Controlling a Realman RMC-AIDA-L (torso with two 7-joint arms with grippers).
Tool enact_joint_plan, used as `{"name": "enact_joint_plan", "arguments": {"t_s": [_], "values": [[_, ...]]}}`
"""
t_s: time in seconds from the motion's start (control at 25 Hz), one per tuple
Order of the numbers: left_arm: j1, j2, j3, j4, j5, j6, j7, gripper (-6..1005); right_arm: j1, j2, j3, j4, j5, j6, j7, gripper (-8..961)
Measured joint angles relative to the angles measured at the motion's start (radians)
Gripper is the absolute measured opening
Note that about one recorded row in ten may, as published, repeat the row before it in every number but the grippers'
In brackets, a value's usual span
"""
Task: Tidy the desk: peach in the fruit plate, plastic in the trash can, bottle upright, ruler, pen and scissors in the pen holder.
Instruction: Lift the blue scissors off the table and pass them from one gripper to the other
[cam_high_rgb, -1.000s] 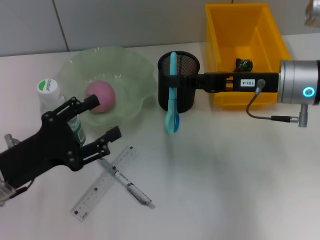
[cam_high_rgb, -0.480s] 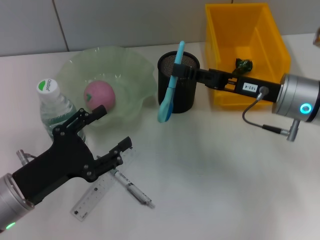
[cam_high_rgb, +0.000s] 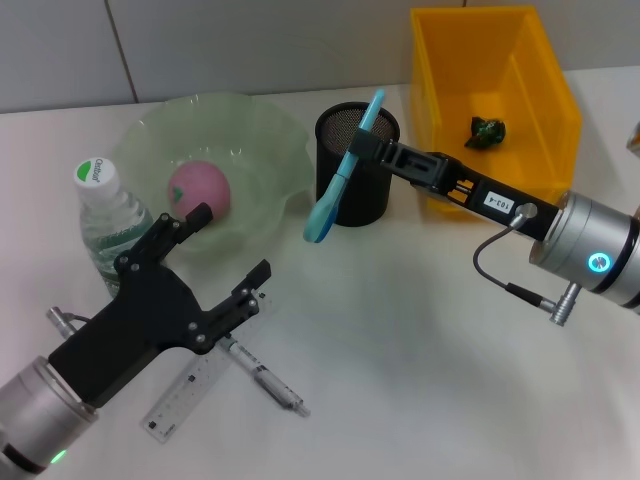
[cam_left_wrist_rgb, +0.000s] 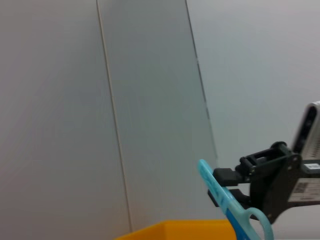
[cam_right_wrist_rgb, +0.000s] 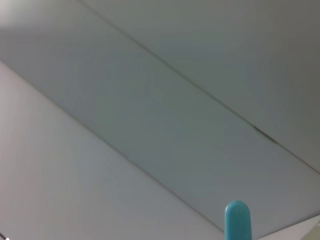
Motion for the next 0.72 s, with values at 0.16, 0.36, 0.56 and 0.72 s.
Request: {"name": "enact_joint_plan", "arguments": {"t_s": [0.16, 0.36, 0.56, 0.72], "values": [[-0.02, 0.0, -0.035, -0.064, 0.005, -0.007, 0.066, 765, 0.001, 0.003, 0.005, 0.076, 0.069, -0.021, -0.032, 198], [-0.035, 0.0, -0.071, -0.1, 0.007, -0.007, 0.072, 765, 0.021, 0.005, 0.007, 0.147, 0.116, -0.027, -0.082, 198], [-0.056, 0.0, -0.086, -0.123, 0.008, -0.007, 0.073, 765, 0.07, 0.005, 0.013, 0.233, 0.149, -0.028, -0.123, 198], [-0.064, 0.0, -0.087, -0.128, 0.008, -0.007, 0.073, 764, 0.094, 0.005, 0.028, 0.265, 0.154, -0.025, -0.134, 198]]}}
